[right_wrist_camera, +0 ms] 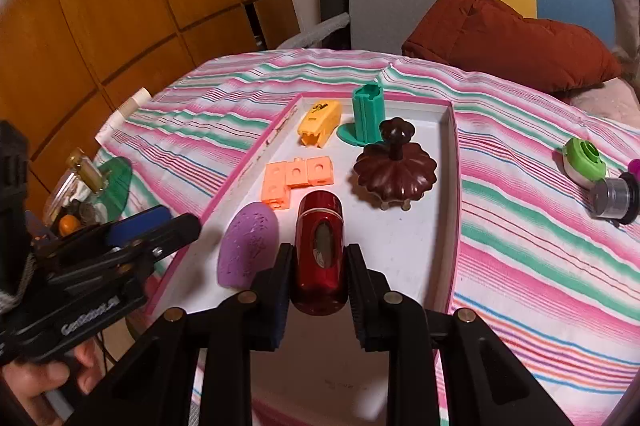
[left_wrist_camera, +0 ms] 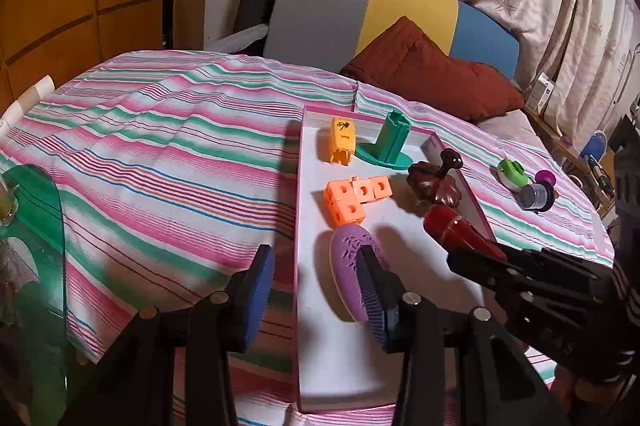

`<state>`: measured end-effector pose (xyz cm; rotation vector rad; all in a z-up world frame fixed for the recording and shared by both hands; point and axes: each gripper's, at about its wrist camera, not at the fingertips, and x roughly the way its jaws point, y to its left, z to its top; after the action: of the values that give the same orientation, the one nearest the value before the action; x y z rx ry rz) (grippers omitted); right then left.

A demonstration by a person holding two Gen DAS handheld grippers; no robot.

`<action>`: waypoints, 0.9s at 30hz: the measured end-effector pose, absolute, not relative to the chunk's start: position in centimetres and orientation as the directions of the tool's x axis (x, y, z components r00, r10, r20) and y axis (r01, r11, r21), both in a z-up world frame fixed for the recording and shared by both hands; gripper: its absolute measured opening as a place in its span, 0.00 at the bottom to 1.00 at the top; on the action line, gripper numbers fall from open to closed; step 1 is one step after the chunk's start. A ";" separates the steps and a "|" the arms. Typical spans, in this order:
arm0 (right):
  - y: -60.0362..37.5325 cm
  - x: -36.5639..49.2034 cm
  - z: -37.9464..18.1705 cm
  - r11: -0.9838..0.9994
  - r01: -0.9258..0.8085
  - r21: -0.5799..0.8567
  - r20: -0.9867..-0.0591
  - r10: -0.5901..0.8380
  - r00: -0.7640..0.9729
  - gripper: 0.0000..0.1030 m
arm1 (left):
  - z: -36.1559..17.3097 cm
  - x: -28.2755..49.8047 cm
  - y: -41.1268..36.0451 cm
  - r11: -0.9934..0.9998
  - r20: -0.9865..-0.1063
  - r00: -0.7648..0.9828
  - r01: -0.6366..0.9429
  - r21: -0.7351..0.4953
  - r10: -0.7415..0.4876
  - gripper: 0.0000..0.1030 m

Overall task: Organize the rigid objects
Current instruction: 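Lower the red bottle into the tray beside the orange blocks, open right tool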

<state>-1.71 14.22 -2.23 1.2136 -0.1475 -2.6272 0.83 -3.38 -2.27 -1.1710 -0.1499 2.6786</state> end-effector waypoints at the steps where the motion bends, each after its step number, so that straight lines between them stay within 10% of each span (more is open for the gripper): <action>1: 14.1 -2.1 -2.3 -0.967 0.174 0.188 -0.741 -0.256 -0.621 0.25 | -2.3 0.9 -3.4 -0.972 -0.714 -0.660 -0.152 -0.177 0.233 0.41; 27: 13.6 -6.3 -2.5 -0.978 0.153 0.144 -0.759 -0.208 -0.617 0.25 | -2.1 1.6 -4.0 -0.977 -0.722 -0.659 -0.115 -0.179 0.210 0.41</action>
<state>-6.32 13.63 -2.55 1.2596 -0.0956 -2.6552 1.63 -4.05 -2.13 -1.1992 -0.1754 2.7035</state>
